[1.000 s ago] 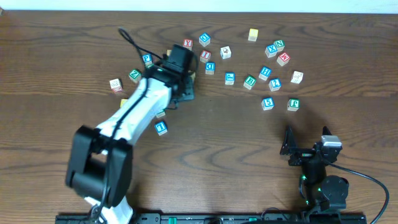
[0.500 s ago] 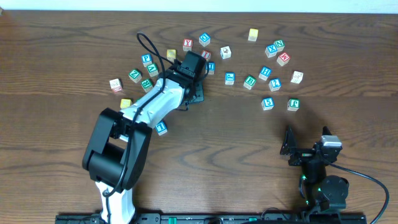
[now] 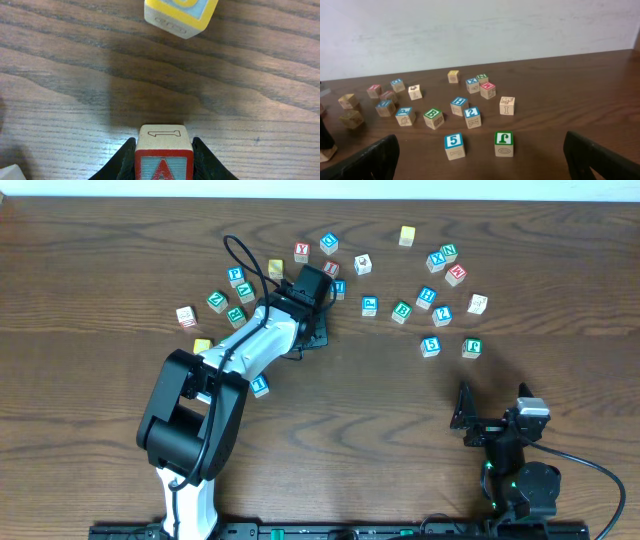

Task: Spell out AI2
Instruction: 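Lift the A block and carry it right toward the center, then lower the A block onto the table and open the left gripper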

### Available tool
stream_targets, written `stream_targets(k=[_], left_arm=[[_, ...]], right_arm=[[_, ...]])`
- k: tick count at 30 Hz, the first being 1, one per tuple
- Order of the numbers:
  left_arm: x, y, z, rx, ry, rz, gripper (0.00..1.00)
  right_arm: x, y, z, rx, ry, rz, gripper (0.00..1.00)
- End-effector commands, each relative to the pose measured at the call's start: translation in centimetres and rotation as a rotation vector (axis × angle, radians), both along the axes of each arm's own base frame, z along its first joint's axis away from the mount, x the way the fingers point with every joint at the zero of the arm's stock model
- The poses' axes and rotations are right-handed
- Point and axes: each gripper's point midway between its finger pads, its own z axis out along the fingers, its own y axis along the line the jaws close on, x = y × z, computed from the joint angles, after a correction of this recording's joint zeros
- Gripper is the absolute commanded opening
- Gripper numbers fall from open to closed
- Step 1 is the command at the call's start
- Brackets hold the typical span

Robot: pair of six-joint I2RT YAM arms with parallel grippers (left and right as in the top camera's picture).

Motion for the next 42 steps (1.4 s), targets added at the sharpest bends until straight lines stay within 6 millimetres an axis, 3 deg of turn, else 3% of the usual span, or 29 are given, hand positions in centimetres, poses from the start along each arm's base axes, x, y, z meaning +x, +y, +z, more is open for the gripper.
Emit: stream_targets(k=[1,21,28,38,42], left_arm=[[-0.5,-0.1,-0.5,-0.009,0.023,0.009,0.27],[0.0,-0.4,-0.3,-0.01,0.001,-0.025,0.27],[0.0,-0.4,-0.3,-0.01,0.001,-0.025,0.41],[0.1,-0.4,-0.3,-0.008,-0.004,-0.037,0.41],[0.5,-0.5,0.7,-0.004,-0.021,-0.067,0.42]], right_arm=[[0.0,-0.3,-0.1,0.012,0.0,-0.011,0.99],[0.0,-0.3,-0.1,0.012,0.0,-0.011,0.99],[0.0,-0.3,-0.1,0.012,0.0,-0.011,0.99],[0.0,-0.3,-0.1,0.012,0.0,-0.011,0.99],[0.0,-0.3,-0.1,0.012,0.0,-0.011,0.99]])
